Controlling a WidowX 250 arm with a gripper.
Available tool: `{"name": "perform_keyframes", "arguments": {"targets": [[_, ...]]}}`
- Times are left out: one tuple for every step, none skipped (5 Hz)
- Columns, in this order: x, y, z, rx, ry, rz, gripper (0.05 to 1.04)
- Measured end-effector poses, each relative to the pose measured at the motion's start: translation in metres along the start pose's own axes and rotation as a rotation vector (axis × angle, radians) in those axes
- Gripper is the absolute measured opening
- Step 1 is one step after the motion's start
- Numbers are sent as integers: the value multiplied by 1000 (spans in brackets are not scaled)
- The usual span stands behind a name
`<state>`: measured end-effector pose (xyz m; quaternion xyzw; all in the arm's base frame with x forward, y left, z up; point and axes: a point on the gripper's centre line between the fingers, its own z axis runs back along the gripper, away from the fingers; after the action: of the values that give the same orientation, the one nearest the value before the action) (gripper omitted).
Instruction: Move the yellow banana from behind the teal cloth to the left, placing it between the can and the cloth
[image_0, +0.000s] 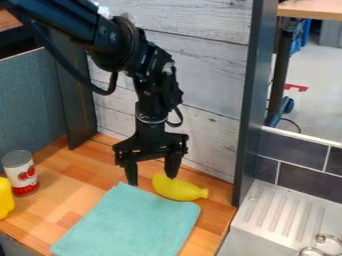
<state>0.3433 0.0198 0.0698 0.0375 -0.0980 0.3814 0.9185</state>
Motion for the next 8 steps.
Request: {"name": "perform_keyframes", "arguments": {"targets": [[-1, -6, 0, -40, 12, 54, 1003], [0, -12, 2, -73, 15, 121, 1003], [4, -17, 0, -86, 16, 177, 1003], [4, -23, -15, -68, 40, 208, 1003], [7, -29, -24, -60, 58, 239, 1003], [9, -33, -33, -48, 69, 267, 1003], [10, -37, -44, -38, 83, 296, 1003], [9, -38, -52, -21, 94, 319, 950]]}}
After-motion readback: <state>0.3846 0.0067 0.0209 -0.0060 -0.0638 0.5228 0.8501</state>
